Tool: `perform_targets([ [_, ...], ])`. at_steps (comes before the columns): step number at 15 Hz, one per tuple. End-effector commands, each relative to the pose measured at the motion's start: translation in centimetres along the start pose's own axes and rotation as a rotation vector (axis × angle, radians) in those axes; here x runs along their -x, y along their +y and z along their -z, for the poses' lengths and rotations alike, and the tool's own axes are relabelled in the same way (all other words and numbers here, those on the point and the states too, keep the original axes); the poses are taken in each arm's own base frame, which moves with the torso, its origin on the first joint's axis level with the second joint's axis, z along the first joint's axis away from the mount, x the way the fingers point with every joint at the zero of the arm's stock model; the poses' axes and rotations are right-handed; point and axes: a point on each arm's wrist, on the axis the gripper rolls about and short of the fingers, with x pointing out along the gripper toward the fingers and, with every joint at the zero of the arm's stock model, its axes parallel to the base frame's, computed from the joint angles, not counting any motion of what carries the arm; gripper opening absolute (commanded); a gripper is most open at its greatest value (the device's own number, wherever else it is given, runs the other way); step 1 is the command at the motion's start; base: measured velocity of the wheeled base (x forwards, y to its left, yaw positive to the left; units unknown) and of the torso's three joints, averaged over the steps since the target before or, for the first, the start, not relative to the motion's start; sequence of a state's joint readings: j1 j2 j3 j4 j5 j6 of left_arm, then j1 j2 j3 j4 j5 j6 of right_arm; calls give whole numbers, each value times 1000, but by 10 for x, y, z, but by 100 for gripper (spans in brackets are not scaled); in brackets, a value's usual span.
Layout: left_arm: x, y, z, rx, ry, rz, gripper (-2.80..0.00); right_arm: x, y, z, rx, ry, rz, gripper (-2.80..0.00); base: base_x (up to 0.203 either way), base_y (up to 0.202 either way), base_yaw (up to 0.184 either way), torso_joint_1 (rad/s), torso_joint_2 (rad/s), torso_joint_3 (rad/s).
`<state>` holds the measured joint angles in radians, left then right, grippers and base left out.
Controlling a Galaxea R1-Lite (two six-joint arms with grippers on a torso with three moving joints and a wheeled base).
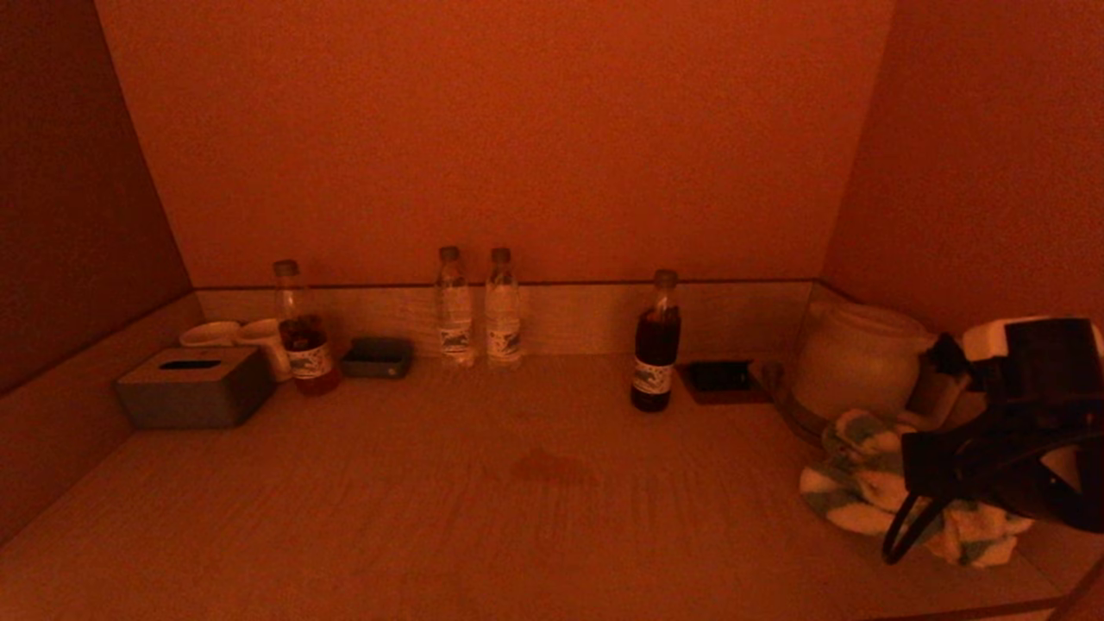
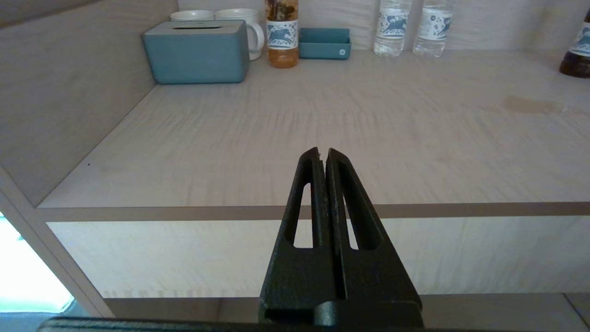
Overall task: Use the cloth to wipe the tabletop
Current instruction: Pick up the tablecloth
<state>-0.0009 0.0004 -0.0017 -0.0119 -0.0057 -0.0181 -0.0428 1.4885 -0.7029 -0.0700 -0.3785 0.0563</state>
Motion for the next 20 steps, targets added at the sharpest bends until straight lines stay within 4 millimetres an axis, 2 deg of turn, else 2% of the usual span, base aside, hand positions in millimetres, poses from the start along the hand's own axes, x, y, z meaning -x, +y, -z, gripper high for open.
perform_targets([
  [1, 0, 0, 0, 0, -1, 0, -280, -1, 0, 2, 2, 6, 2, 0, 0, 0, 0, 0, 0, 0],
  [3, 0, 0, 0, 0, -1, 1, -280, -4, 1, 4, 6, 22, 2, 0, 0, 0, 0, 0, 0, 0],
  [6, 0, 0, 0, 0, -1, 0, -280, -32, 12, 19, 43, 136, 1, 0, 0, 0, 0, 0, 0, 0],
  [10, 0, 0, 0, 0, -1, 0, -280, -40, 15, 21, 50, 157, 0, 0, 0, 0, 0, 0, 0, 0],
  [14, 0, 0, 0, 0, -1, 0, -280, -67, 24, 24, 46, 152, 9, 0, 0, 0, 0, 0, 0, 0],
  [17, 0, 0, 0, 0, -1, 0, -280, -69, 25, 23, 40, 145, 10, 0, 0, 0, 0, 0, 0, 0],
  [20, 0, 0, 0, 0, -1, 0, -280, -98, 34, 28, 5, 153, 22, 0, 0, 0, 0, 0, 0, 0],
])
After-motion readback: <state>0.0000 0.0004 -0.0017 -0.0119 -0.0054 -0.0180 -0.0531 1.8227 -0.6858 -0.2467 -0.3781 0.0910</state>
